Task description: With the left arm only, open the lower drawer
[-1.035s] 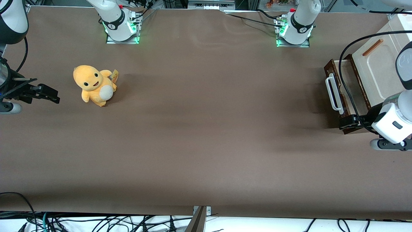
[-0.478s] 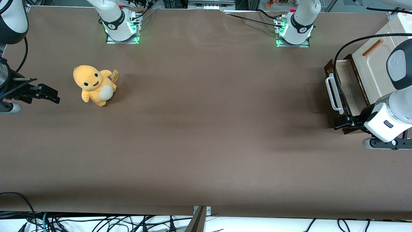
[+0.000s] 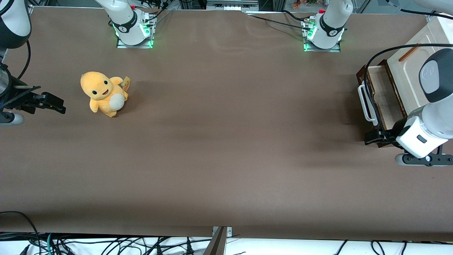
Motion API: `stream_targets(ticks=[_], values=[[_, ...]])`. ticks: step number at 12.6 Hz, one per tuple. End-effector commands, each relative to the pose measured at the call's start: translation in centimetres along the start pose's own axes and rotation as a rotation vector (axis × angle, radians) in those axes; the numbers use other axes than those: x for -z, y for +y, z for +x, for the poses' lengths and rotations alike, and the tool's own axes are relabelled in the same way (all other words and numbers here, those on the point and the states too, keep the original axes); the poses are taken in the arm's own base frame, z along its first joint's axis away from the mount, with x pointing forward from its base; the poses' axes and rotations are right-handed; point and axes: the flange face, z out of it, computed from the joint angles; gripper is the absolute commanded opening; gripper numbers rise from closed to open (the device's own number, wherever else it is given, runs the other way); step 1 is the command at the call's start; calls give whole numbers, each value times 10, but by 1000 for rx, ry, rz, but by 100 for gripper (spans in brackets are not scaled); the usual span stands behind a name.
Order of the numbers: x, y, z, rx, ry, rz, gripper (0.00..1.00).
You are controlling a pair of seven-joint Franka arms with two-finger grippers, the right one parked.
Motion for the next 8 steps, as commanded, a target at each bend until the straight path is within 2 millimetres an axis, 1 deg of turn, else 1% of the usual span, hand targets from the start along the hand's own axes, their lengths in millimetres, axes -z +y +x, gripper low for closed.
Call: stream_targets(ticks=[1,7,8], values=[[-8,-4,-4,-9,18,-30,100],[-9,-10,-3,-3,22,-19,100],[-9,-12,-4,-25,16,-17,100]])
